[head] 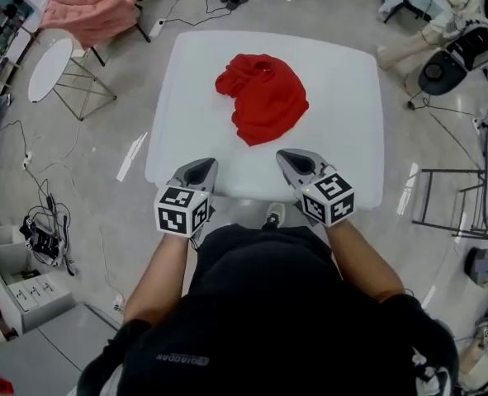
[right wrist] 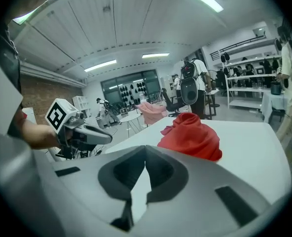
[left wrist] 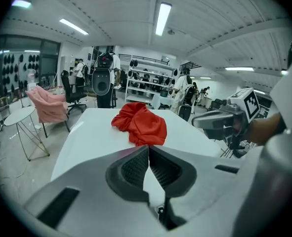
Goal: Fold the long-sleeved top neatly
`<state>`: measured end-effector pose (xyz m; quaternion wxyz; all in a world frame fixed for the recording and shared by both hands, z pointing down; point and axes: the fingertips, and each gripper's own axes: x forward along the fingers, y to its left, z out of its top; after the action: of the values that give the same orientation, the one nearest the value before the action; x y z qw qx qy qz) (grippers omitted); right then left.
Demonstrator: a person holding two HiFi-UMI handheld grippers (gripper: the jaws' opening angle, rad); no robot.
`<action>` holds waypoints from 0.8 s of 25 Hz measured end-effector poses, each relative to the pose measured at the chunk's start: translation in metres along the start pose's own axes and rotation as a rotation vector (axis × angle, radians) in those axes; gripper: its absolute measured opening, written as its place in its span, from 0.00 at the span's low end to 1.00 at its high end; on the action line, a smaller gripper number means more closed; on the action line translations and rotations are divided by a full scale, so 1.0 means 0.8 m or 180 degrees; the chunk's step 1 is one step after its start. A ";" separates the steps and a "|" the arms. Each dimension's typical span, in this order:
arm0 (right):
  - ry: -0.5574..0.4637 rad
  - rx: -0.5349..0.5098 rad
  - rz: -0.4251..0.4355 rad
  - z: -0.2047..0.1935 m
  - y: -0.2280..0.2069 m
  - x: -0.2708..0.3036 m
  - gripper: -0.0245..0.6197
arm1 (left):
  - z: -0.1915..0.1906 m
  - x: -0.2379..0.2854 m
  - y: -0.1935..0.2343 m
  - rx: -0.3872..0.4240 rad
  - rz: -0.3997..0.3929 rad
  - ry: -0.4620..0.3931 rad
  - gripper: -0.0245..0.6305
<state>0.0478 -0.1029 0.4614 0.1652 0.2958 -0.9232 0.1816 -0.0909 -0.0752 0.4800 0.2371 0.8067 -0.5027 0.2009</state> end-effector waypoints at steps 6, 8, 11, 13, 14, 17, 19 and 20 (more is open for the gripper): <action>0.0106 -0.0115 0.0185 0.006 -0.023 0.052 0.05 | -0.010 0.018 0.015 -0.0109 0.0177 0.0087 0.05; 0.0117 -0.0134 0.0196 0.009 -0.022 0.065 0.05 | -0.008 0.017 0.019 -0.0119 0.0200 0.0096 0.05; 0.0123 -0.0159 0.0179 0.016 -0.019 0.083 0.05 | 0.002 0.017 0.028 -0.0125 0.0210 0.0044 0.05; 0.0152 -0.0172 0.0125 0.019 -0.018 0.096 0.05 | 0.009 0.015 0.037 -0.0114 0.0201 0.0022 0.05; 0.0176 -0.0173 0.0091 0.020 -0.017 0.103 0.05 | 0.011 0.013 0.043 -0.0106 0.0201 0.0021 0.05; 0.0274 -0.0172 -0.0003 0.019 -0.013 0.125 0.09 | 0.015 0.005 0.065 -0.0098 0.0216 0.0018 0.05; 0.0359 -0.0181 -0.0086 0.012 -0.011 0.143 0.17 | 0.018 -0.004 0.080 -0.0097 0.0214 -0.0006 0.05; 0.0413 -0.0181 -0.0153 0.006 -0.013 0.154 0.17 | 0.018 -0.007 0.088 -0.0094 0.0206 -0.0018 0.05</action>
<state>-0.0417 -0.1733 0.5103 0.2374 0.3007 -0.9079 0.1700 -0.1560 -0.1064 0.4777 0.2409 0.7870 -0.5322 0.1987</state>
